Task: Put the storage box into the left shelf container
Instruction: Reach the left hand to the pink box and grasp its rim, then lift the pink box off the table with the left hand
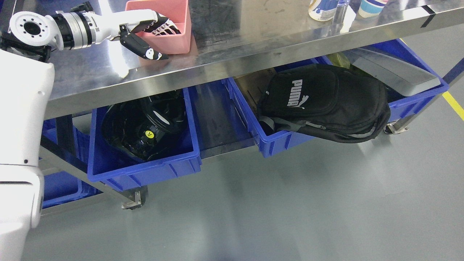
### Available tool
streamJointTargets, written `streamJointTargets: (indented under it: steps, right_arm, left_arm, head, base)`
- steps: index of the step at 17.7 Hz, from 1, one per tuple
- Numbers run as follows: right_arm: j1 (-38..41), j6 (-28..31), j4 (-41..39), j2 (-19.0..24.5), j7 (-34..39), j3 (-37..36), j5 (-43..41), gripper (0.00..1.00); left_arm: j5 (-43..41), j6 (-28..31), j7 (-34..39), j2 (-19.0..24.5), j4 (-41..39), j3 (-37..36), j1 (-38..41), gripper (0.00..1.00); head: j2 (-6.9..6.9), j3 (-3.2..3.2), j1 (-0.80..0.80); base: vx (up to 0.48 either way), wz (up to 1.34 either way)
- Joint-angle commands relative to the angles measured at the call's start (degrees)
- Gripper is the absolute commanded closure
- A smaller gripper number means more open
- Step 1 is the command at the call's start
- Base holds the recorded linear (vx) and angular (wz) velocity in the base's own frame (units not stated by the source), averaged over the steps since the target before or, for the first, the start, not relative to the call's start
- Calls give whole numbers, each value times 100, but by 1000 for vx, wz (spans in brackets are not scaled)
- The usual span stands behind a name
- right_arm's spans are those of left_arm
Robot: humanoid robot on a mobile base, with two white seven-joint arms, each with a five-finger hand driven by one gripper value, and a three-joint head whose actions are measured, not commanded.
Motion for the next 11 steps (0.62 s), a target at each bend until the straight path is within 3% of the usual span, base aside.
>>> streamJointTargets:
  steps: [1, 3, 6, 9, 11]
  right_arm:
    - [-36, -1, -100, -100, -6, -18, -9, 0]
    - [-36, -1, -100, -100, 2, -18, -9, 0]
    - [-36, -1, -100, -100, -6, -18, -9, 0]
    - [-36, -1, -100, -100, -6, -18, -9, 0]
    - [-36, -1, -100, -100, -6, -18, -9, 0]
  left_arm:
    - [7, -285, -141, -763, 520, 1112, -19, 93]
    - [42, -339, -141, -1140, 512, 1972, -19, 99]
    - [480, -356, -124, -1720, 494, 3221, 51, 100]
    - [1182, -417, 7, -1824, 415, 3917, 314, 100]
    - [1832, -811, 183, -1824, 336, 3981, 525, 100]
  head:
    - [0, 0, 0]
    - [0, 0, 0]
    - [0, 0, 0]
    - [0, 0, 0]
    - [0, 0, 0]
  base:
    - [-13, 29]
    - [-13, 74]
    - [-15, 119]
    - [-15, 130]
    - [-4, 56]
